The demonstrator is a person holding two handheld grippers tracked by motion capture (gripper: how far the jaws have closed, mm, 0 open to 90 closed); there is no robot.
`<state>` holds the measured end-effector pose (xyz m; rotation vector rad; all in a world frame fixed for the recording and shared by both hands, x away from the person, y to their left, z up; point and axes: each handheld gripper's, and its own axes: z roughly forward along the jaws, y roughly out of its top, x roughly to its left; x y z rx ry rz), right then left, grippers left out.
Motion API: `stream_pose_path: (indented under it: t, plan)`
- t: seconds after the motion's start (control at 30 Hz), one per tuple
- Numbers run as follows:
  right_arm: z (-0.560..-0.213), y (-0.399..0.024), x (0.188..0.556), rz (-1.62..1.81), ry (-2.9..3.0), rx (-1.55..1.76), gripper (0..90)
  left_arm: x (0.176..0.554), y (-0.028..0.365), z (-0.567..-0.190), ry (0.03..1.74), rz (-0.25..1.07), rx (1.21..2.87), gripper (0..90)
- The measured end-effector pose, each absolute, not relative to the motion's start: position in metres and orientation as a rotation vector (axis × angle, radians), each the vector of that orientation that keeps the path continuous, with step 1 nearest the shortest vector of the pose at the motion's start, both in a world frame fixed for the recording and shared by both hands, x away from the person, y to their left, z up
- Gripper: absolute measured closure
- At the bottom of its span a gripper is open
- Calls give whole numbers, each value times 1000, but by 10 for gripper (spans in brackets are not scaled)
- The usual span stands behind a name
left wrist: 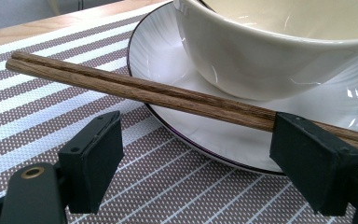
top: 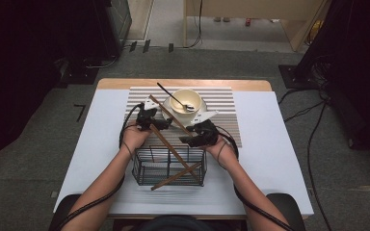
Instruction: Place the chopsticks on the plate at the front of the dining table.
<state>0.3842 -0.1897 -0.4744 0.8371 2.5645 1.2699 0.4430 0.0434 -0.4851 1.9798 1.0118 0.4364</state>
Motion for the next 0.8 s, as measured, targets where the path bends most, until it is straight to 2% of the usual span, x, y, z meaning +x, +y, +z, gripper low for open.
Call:
stream_pose_path:
  t: [0.8]
  plan:
    - [-477,-178,383,1264,2589,788,389,447,45,-486,1027,457,1953,178]
